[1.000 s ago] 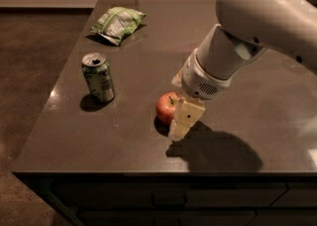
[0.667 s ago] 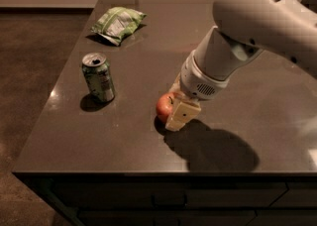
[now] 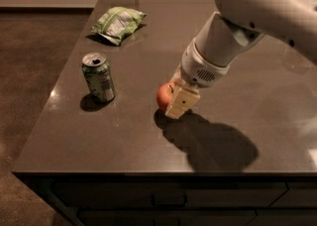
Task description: Move apple near green jalapeno chip bag
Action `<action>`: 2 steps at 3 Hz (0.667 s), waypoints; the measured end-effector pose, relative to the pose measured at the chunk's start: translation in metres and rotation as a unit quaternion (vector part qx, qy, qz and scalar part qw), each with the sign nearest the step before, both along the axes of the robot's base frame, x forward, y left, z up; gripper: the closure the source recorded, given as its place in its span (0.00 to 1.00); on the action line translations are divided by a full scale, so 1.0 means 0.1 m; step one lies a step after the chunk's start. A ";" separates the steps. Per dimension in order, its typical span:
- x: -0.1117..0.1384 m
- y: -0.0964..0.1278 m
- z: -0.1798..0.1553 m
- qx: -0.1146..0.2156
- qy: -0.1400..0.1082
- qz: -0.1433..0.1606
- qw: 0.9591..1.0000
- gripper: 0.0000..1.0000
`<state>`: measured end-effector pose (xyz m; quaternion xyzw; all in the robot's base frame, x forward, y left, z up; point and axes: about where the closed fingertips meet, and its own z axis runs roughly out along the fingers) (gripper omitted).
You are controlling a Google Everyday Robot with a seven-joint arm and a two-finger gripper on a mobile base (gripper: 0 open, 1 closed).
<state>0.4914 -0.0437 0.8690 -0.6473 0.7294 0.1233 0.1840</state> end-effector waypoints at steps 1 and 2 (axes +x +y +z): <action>0.35 -0.06 0.17 0.010 -0.002 -0.034 0.999 1.00; 0.87 -0.14 0.34 0.031 -0.003 -0.098 0.995 1.00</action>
Offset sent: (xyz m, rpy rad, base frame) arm 0.1360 -0.0239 0.0492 0.1049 -0.0040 -0.3269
